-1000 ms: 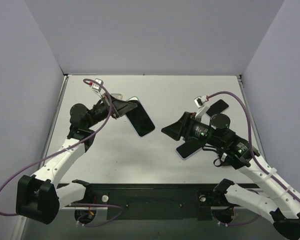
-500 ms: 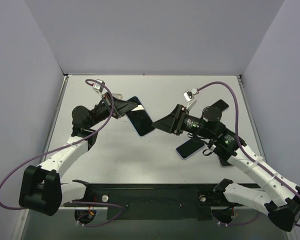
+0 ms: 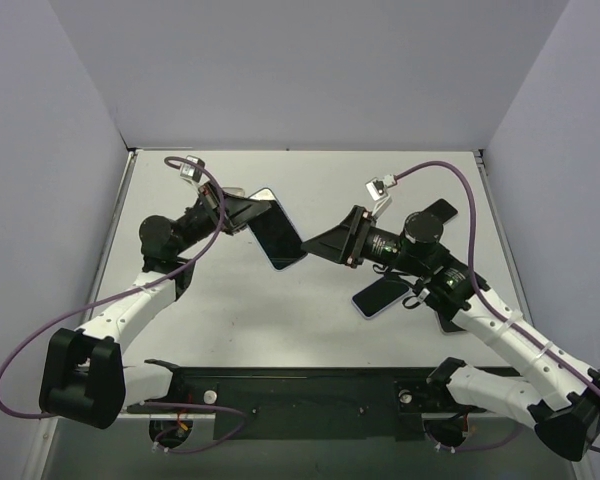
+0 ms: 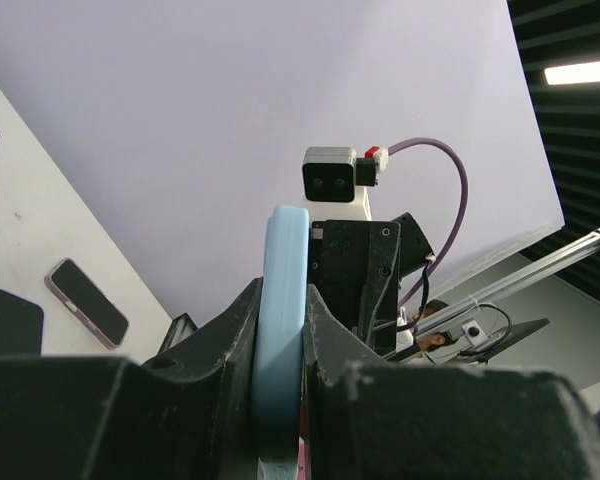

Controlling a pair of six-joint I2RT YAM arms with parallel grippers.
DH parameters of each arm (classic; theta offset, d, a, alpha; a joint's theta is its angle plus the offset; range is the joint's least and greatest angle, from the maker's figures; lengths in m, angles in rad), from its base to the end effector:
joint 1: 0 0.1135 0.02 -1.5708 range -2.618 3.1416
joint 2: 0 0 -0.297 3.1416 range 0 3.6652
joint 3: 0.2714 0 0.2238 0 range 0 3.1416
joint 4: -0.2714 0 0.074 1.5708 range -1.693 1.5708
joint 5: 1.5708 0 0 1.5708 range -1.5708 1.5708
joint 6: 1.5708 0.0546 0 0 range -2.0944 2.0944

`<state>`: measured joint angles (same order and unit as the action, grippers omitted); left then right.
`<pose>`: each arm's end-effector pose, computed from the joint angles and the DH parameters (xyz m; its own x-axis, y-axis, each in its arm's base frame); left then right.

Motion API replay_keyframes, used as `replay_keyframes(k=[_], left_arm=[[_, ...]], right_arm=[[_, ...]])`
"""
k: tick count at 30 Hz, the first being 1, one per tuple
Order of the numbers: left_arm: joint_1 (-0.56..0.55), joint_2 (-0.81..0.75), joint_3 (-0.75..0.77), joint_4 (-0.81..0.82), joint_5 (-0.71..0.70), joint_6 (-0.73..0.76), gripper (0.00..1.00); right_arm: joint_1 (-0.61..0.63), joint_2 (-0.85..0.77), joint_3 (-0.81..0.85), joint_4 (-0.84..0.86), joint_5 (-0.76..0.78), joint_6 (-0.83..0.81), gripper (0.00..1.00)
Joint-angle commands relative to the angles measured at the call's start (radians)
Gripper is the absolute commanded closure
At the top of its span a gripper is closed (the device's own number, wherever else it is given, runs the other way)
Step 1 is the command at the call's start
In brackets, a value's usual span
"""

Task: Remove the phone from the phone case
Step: Remove the phone case from the phone.

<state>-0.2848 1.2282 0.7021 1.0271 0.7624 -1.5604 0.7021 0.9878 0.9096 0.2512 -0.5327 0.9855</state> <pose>0.2162 -0.1026 0.3914 -0.7797 -0.5252 -0.3408 0.4691 -0.1295 -0.8736 0.1312 0.1473 0.4252 -0.7095 0.3403 -0.6171 -0.6279 0.0922 0.7728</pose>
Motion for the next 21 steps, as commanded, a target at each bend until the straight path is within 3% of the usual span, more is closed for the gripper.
replay_keyframes(k=[1,12,21], left_arm=[[-0.004,-0.019,0.020,0.123,-0.021,-0.056,1.00],[-0.042,-0.070,0.050,0.055,-0.043,-0.037,1.00],[-0.117,-0.099,0.031,-0.010,-0.064,0.016,1.00]], right_arm=[[0.022,0.035,-0.003,0.077,-0.013,0.009,0.58],[0.096,0.143,0.032,0.072,-0.010,-0.024,0.58],[0.070,0.261,0.110,0.319,-0.003,0.070,0.64]])
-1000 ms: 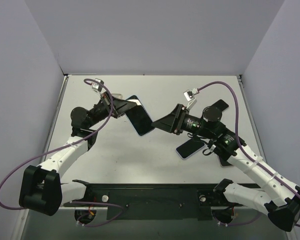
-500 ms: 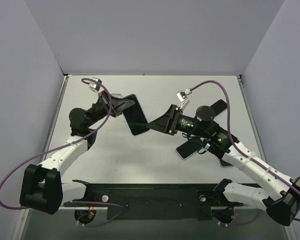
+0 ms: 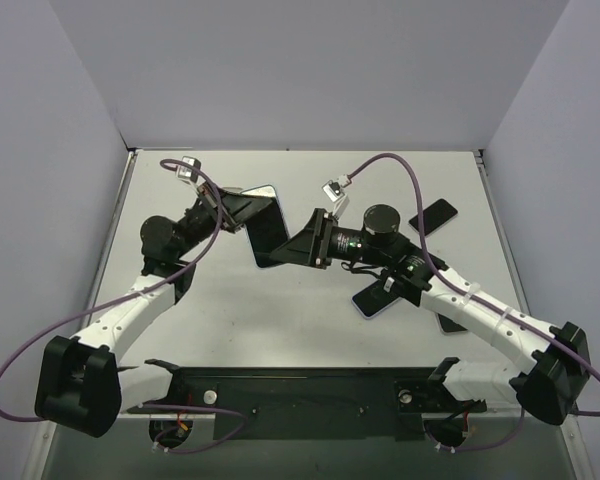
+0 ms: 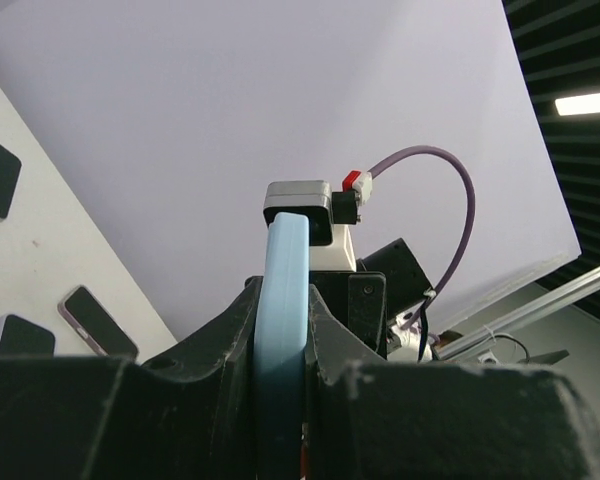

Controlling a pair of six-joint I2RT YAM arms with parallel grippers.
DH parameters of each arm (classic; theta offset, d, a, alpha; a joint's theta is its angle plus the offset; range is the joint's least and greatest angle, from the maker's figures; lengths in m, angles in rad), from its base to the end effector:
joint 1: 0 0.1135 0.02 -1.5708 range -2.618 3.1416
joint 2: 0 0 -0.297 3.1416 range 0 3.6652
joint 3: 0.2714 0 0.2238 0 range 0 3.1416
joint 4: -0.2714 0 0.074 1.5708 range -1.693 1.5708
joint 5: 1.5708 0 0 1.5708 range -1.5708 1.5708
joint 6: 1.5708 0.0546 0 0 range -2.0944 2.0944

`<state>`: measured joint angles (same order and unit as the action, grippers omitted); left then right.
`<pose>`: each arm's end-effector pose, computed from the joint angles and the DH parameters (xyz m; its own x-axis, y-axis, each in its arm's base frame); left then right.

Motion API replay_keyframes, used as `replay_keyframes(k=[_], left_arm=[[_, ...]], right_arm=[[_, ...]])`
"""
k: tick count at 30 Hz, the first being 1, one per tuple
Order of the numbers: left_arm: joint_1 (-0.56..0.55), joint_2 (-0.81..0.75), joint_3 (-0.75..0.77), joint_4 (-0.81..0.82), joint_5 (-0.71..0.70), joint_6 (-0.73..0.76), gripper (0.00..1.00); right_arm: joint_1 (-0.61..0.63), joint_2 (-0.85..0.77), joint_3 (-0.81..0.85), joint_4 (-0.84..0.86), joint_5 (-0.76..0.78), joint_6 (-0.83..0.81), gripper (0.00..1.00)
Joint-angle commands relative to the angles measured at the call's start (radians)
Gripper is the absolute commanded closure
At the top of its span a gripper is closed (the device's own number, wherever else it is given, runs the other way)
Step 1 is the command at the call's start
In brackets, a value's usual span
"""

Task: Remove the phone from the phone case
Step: Remove the phone case from the phone.

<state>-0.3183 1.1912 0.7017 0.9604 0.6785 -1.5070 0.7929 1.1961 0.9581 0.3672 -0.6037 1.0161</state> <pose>0.2099 -0.1052 0.3938 -0.7458 -0.5723 -0.3410 0.4794 -0.1057 -0.8712 0.1554 0.2019 0.4127 -0.7868 0.1985 -0.5845 -0.5938 0.0150 0.8045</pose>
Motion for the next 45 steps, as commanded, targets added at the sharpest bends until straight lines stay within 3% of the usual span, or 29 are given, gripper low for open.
replay_keyframes(k=[1,4,5,6,7,9,11,14,18,22,26,27,30,34,36,38,40,45], left_arm=[[-0.099,-0.061,0.039,0.060,0.023,-0.024,1.00],[-0.137,-0.079,0.082,-0.114,0.044,0.127,0.98],[-0.143,-0.097,0.111,-0.167,0.053,0.169,0.73],[-0.143,-0.113,0.130,-0.283,0.053,0.236,0.62],[-0.137,-0.145,0.134,-0.343,0.034,0.287,0.21],[-0.130,-0.220,0.133,-0.527,-0.025,0.416,0.18],[-0.122,-0.289,0.090,-0.586,-0.077,0.475,0.18],[-0.120,-0.338,-0.016,-0.453,-0.088,0.440,0.23],[-0.126,-0.280,-0.053,-0.263,-0.056,0.329,0.47],[-0.136,-0.176,-0.073,0.002,-0.037,0.202,0.44],[-0.137,-0.147,-0.071,0.083,-0.019,0.185,0.48],[-0.139,-0.145,-0.068,0.098,-0.016,0.185,0.52],[-0.137,-0.146,-0.057,0.087,0.018,0.231,0.79],[-0.140,-0.168,-0.074,0.107,0.090,0.341,0.84],[-0.140,-0.180,-0.073,0.109,0.139,0.401,0.97],[-0.142,-0.205,-0.067,0.088,0.180,0.503,1.00],[-0.146,-0.246,-0.054,-0.024,0.210,0.673,1.00],[-0.180,-0.340,0.021,-0.481,0.216,1.158,1.00]], right_arm=[[-0.024,0.084,0.083,0.234,0.064,0.045,0.68],[-0.015,0.140,0.122,0.297,0.030,0.097,0.83],[-0.015,0.145,0.122,0.317,0.027,0.101,0.95],[-0.020,0.142,0.111,0.319,0.028,0.101,1.00],[-0.029,0.117,0.102,0.308,0.035,0.101,1.00],[-0.059,0.064,0.059,0.299,0.068,0.099,1.00],[-0.099,0.008,0.021,0.280,0.099,0.108,1.00],[-0.130,-0.044,-0.004,0.254,0.091,0.104,1.00],[-0.132,-0.064,-0.022,0.291,0.045,0.128,1.00],[-0.133,-0.072,-0.027,0.288,0.039,0.140,1.00],[-0.133,-0.082,-0.044,0.331,0.030,0.173,1.00],[-0.132,-0.084,-0.050,0.329,0.030,0.176,1.00],[-0.135,-0.095,-0.064,0.364,0.018,0.203,1.00],[-0.162,-0.081,-0.088,0.436,-0.020,0.350,1.00],[-0.173,-0.070,-0.096,0.498,-0.047,0.433,1.00],[-0.176,-0.066,-0.094,0.531,-0.068,0.488,1.00],[-0.182,-0.055,-0.099,0.590,-0.091,0.551,1.00],[-0.190,-0.004,-0.107,0.844,-0.126,0.749,1.00]])
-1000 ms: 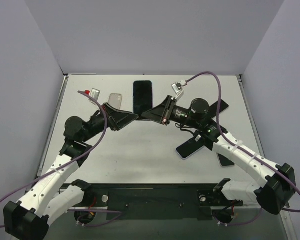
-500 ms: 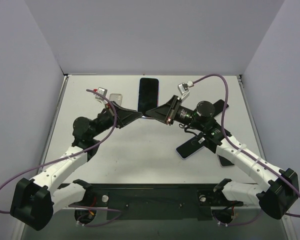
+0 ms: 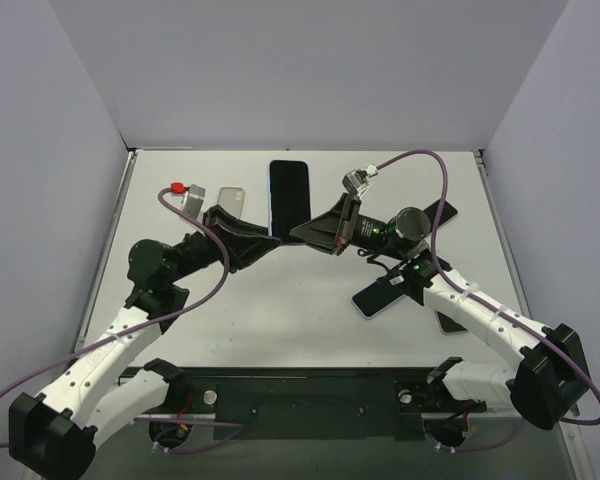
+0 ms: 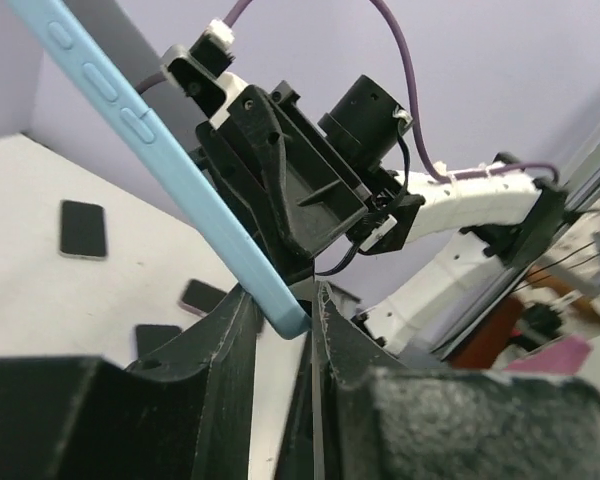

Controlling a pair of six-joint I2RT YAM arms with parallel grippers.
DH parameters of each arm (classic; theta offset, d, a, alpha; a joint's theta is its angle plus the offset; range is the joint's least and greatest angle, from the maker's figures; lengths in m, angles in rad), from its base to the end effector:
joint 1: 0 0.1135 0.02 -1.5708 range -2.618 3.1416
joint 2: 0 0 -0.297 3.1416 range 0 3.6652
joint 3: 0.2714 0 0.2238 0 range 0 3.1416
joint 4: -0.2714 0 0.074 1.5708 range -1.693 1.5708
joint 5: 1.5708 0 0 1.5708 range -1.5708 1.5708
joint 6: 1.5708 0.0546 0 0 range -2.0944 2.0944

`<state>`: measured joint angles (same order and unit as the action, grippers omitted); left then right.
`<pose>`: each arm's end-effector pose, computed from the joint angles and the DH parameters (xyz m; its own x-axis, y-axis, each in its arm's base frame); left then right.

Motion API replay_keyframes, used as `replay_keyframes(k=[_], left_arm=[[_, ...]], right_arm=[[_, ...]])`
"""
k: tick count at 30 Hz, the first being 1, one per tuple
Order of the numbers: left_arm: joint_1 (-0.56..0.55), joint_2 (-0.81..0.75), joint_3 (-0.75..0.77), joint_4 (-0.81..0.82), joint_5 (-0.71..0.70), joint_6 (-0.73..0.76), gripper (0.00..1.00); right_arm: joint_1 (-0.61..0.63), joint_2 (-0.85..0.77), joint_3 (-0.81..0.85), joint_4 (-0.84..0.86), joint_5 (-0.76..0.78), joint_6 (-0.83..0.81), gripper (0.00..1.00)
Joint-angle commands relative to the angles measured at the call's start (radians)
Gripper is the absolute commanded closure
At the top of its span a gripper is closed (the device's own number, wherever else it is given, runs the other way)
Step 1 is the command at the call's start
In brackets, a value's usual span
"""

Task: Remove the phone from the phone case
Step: Remove the phone case from the phone.

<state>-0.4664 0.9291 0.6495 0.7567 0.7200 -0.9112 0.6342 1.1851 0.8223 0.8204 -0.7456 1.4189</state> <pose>0.1341 -0.1078 0.4024 -0.4293 -0.4490 -0.7837 0.8519 0.0869 -0.5164 0.1662 0.1682 0.4187 -0.8611 0.2682 -0.4320 -0.4918 -0.2238 0.8414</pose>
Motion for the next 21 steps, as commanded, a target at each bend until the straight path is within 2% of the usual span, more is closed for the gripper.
replay_keyframes(k=[1,3,4,7,11,14,16,17,18,19,20,21], left_arm=[[-0.032,-0.081,0.100,-0.390,0.165,0.608,1.00],[-0.032,-0.096,0.130,-0.532,0.098,0.751,1.00],[-0.032,-0.111,0.133,-0.552,0.058,0.797,1.00],[-0.032,-0.139,0.107,-0.593,-0.036,0.850,1.00],[-0.032,-0.188,0.067,-0.585,-0.138,0.827,1.00],[-0.032,-0.185,0.070,-0.596,-0.156,0.789,1.00],[-0.032,-0.177,0.068,-0.580,-0.137,0.714,1.00],[-0.031,-0.177,0.059,-0.542,-0.117,0.630,1.00],[-0.031,-0.173,0.052,-0.515,-0.107,0.570,0.95],[-0.029,-0.168,0.033,-0.443,-0.094,0.432,0.64],[-0.028,-0.167,0.018,-0.398,-0.090,0.375,0.54],[-0.026,-0.170,-0.005,-0.316,-0.112,0.235,0.32]], right_arm=[[-0.030,0.021,0.031,0.425,0.008,0.401,1.00],[-0.033,0.044,0.028,0.526,0.008,0.475,1.00],[-0.036,0.053,0.029,0.555,0.002,0.488,1.00],[-0.037,0.045,0.026,0.551,0.009,0.489,1.00],[-0.036,0.033,0.029,0.536,0.003,0.469,1.00],[-0.037,0.005,0.035,0.447,-0.009,0.395,1.00],[-0.036,-0.010,0.046,0.343,-0.020,0.312,1.00],[-0.033,-0.018,0.047,0.307,-0.020,0.286,1.00],[-0.034,-0.033,0.054,0.243,-0.021,0.234,1.00],[-0.036,-0.035,0.057,0.202,-0.024,0.207,1.00],[-0.034,-0.042,0.057,0.195,-0.024,0.181,1.00],[-0.036,-0.042,0.061,0.165,-0.026,0.163,1.00]])
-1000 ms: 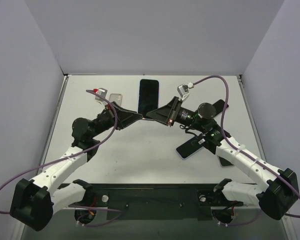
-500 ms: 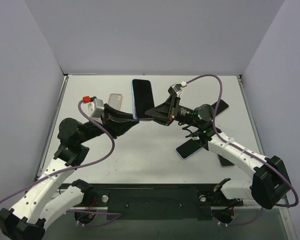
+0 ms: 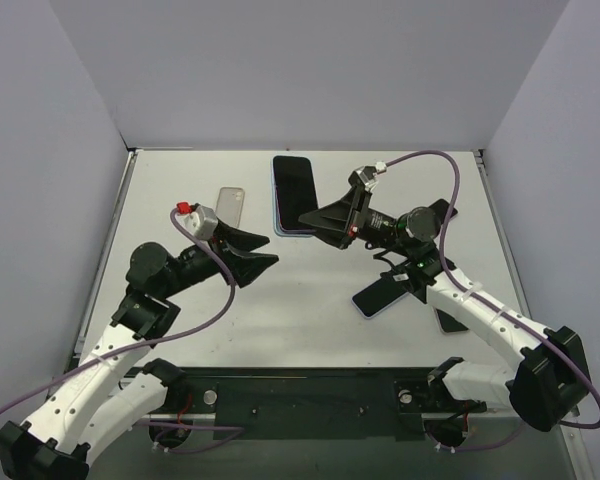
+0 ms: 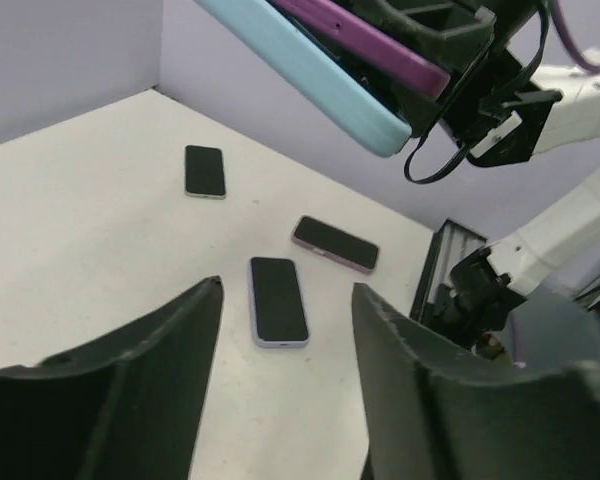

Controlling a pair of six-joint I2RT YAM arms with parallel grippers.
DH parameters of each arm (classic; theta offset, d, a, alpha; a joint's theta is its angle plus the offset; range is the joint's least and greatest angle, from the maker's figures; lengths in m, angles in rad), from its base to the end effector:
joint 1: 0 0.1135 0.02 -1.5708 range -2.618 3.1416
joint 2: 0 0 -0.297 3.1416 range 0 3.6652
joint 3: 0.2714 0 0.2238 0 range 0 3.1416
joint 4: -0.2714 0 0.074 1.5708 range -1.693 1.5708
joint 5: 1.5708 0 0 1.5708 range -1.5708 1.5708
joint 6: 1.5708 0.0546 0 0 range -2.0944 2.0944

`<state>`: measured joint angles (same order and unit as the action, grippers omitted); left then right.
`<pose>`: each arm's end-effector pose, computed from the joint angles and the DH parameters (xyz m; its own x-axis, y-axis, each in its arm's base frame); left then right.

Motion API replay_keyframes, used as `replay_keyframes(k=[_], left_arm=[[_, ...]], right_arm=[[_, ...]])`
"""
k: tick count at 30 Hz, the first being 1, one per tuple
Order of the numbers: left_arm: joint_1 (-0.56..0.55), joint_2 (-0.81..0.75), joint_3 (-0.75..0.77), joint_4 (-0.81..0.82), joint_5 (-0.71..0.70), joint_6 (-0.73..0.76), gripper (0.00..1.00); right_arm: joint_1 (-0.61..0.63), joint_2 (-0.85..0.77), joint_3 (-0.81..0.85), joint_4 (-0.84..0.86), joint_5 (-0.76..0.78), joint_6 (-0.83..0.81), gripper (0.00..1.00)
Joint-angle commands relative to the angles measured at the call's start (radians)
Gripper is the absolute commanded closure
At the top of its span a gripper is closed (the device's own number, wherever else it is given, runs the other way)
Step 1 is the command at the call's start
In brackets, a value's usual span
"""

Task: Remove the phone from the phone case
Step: Remove the phone case from the phone.

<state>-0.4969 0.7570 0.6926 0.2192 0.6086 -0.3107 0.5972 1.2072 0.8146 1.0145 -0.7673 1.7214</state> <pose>0.1086 -0.0944 0.3818 -0.1423 -0.2081 -0.9677 0.8866 0.4078 -0.2181 0.1677 0.1599 0.4300 -0.9337 0.2256 -0.2779 -0.3456 -0.3656 0.8642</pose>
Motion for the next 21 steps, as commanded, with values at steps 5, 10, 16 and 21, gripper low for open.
replay_keyframes(k=[5,10,16,21], left_arm=[[0.011,0.025,-0.133,0.569,-0.035,-0.769,0.25],[0.011,0.013,-0.107,0.559,-0.101,-0.808,0.17],[0.008,0.062,-0.070,0.529,-0.095,-0.786,0.30],[0.009,0.100,-0.067,0.569,-0.089,-0.797,0.41]], right_arm=[[0.001,-0.077,0.069,-0.090,-0.006,-0.217,1.00],[0.003,-0.066,0.075,-0.067,-0.009,-0.210,1.00],[0.006,-0.064,0.089,-0.067,-0.003,-0.209,1.00],[0.015,-0.066,0.089,-0.063,0.000,-0.212,1.00]])
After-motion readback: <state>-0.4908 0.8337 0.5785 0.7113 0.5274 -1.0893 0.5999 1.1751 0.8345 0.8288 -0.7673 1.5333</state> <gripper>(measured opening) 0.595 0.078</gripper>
